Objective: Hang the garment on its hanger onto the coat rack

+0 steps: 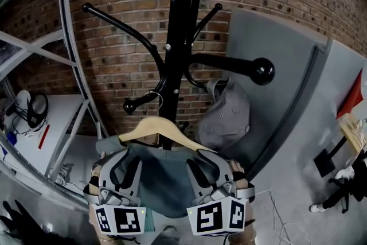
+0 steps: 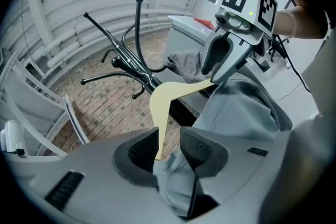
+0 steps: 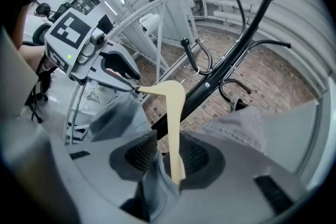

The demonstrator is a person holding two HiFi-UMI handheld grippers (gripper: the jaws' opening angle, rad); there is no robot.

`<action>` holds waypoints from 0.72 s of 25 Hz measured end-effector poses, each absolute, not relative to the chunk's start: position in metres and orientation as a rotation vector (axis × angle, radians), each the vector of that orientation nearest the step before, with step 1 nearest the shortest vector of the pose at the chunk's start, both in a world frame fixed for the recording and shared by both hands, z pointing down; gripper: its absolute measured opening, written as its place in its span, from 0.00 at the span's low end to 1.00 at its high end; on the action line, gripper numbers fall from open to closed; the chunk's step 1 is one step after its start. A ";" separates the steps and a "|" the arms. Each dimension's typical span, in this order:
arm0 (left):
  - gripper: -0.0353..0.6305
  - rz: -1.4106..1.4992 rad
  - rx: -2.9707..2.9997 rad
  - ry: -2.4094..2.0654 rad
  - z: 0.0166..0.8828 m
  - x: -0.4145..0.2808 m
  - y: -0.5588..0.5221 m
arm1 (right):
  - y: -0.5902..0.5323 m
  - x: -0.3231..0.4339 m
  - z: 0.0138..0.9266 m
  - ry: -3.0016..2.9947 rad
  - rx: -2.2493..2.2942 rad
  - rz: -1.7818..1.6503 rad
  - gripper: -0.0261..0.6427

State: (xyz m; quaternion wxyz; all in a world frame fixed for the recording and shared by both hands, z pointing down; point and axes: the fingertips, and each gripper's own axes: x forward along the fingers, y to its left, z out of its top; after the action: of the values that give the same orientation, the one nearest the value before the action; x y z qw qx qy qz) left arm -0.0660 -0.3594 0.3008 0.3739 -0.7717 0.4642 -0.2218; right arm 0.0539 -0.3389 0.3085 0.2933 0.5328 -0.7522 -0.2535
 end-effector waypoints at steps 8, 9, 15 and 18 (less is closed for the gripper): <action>0.24 -0.526 -2.015 1.210 0.298 -0.061 -0.313 | -0.301 0.061 0.313 -2.011 1.419 -0.621 0.18; 0.24 -0.527 -2.021 1.215 0.298 -0.061 -0.307 | -0.296 0.062 0.313 -2.009 1.421 -0.625 0.17; 0.24 -0.548 -2.089 1.241 0.305 -0.063 -0.279 | -0.271 0.065 0.314 -2.017 1.425 -0.626 0.14; 0.14 -0.582 -2.086 1.293 0.310 -0.067 -0.271 | -0.260 0.066 0.314 -2.026 1.426 -0.625 0.14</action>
State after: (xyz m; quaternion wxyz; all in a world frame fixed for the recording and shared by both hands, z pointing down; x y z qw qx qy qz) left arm -0.0665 -0.2708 0.3101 0.3047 -0.7878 0.4881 -0.2198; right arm 0.0664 -0.2601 0.3144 0.2889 0.5343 -0.7591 -0.2342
